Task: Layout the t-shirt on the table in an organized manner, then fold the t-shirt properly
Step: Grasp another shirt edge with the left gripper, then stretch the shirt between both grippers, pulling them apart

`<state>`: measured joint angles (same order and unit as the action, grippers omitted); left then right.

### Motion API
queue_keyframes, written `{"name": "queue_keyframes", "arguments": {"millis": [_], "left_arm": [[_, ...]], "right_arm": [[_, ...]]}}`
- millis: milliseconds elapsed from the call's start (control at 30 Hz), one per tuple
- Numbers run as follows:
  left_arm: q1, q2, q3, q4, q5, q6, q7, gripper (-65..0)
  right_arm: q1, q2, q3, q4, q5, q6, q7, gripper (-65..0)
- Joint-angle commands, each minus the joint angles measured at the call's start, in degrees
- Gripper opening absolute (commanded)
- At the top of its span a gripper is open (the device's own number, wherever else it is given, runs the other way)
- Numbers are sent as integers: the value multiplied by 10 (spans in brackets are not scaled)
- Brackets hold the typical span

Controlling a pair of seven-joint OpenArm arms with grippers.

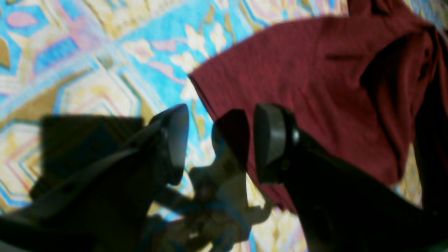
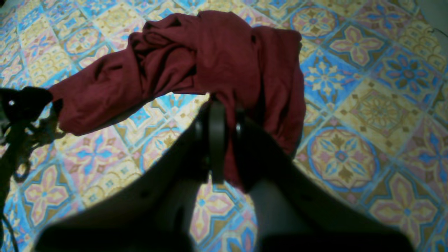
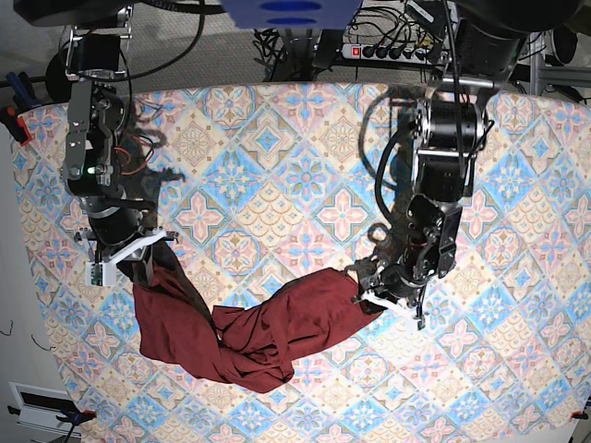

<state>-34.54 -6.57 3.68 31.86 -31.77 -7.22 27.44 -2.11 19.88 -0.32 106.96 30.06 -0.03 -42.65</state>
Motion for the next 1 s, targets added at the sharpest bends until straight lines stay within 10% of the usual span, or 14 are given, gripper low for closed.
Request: {"name": "queue_keyframes", "arguments": {"millis": [0,267,433,600,967], "left_arm": [[-15,6,1,-6,-1,0,-1,-352],[-17,34,3,-10,1,-1,-13,-365],[-17,41,3,-10,2,-2,-13,-650],[-23,34,2,18,1,-2,-12,-650],[-20,-121,-4,229,-6,-2,23,-650]], "right_arm": [[10,7,4,17,2,3,16,-647],[10,7,4,33,2,3,16,-647],[9,7,5,33,2,3,16,-647],[-9,7,8,33,2,3,19,-647],[1,8,8,23,0,3,17,-647]]}}
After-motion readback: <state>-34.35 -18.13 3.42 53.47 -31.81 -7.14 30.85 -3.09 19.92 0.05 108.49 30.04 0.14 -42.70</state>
